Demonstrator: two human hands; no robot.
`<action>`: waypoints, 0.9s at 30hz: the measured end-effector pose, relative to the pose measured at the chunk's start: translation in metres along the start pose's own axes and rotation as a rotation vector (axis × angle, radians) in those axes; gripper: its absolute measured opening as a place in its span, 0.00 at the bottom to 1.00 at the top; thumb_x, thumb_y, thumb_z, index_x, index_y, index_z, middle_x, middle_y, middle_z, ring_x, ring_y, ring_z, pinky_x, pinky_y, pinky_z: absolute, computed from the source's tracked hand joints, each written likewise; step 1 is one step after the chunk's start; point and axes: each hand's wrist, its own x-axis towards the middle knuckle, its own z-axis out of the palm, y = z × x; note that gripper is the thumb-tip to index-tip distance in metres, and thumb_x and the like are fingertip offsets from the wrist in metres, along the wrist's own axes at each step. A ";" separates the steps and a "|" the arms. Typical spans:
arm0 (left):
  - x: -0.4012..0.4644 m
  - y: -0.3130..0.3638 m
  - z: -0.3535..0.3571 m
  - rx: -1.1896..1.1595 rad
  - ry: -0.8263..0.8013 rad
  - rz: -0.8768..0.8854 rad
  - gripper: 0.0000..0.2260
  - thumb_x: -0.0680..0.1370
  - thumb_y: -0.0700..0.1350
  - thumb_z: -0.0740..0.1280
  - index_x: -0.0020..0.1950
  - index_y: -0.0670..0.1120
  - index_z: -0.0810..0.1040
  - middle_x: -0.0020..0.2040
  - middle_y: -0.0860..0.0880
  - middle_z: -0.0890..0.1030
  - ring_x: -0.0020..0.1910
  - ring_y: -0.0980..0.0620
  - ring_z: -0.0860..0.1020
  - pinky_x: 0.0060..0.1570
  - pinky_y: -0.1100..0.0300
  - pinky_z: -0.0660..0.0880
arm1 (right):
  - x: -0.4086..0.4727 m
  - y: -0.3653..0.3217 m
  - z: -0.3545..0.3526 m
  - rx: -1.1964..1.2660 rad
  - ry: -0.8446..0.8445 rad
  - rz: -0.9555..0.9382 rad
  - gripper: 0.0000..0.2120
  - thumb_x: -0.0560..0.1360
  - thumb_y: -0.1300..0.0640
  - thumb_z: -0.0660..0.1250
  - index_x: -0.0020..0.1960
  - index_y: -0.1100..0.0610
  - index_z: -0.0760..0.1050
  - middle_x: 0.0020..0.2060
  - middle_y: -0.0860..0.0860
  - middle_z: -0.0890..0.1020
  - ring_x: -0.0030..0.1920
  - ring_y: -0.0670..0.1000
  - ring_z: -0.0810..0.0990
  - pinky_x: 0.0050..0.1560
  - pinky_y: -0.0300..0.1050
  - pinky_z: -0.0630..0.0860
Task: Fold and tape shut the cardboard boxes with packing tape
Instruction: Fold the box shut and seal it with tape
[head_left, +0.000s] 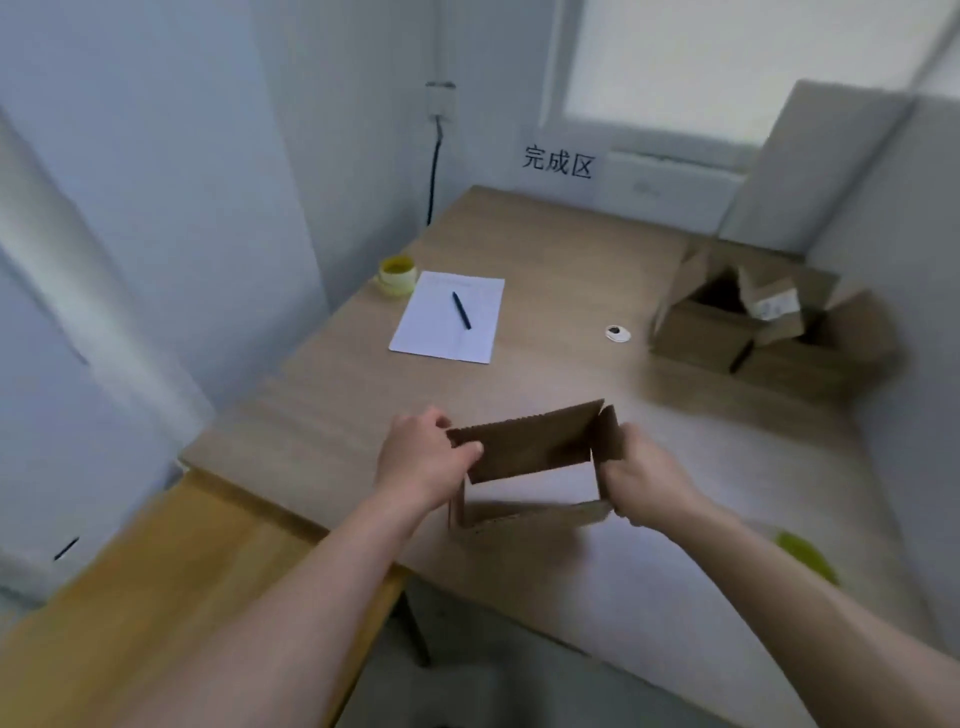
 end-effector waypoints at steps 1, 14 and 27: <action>0.009 0.001 0.010 0.015 -0.067 -0.025 0.23 0.69 0.56 0.75 0.59 0.51 0.72 0.52 0.53 0.73 0.48 0.51 0.73 0.46 0.58 0.70 | 0.005 0.005 -0.001 -0.005 0.031 0.051 0.07 0.73 0.61 0.58 0.51 0.55 0.68 0.42 0.57 0.79 0.42 0.58 0.79 0.37 0.51 0.76; 0.079 0.027 0.076 0.129 -0.699 0.355 0.38 0.61 0.75 0.67 0.68 0.62 0.70 0.64 0.58 0.75 0.60 0.55 0.75 0.57 0.54 0.77 | 0.036 0.031 -0.018 -0.119 -0.179 -0.103 0.30 0.62 0.25 0.62 0.53 0.43 0.75 0.44 0.40 0.79 0.43 0.41 0.78 0.38 0.36 0.71; 0.097 0.016 0.102 0.010 -0.356 0.193 0.54 0.61 0.54 0.82 0.76 0.62 0.48 0.74 0.54 0.57 0.70 0.49 0.66 0.65 0.45 0.72 | 0.058 0.089 -0.005 -0.119 0.061 -0.199 0.18 0.67 0.45 0.77 0.43 0.39 0.67 0.42 0.39 0.74 0.41 0.39 0.75 0.33 0.33 0.70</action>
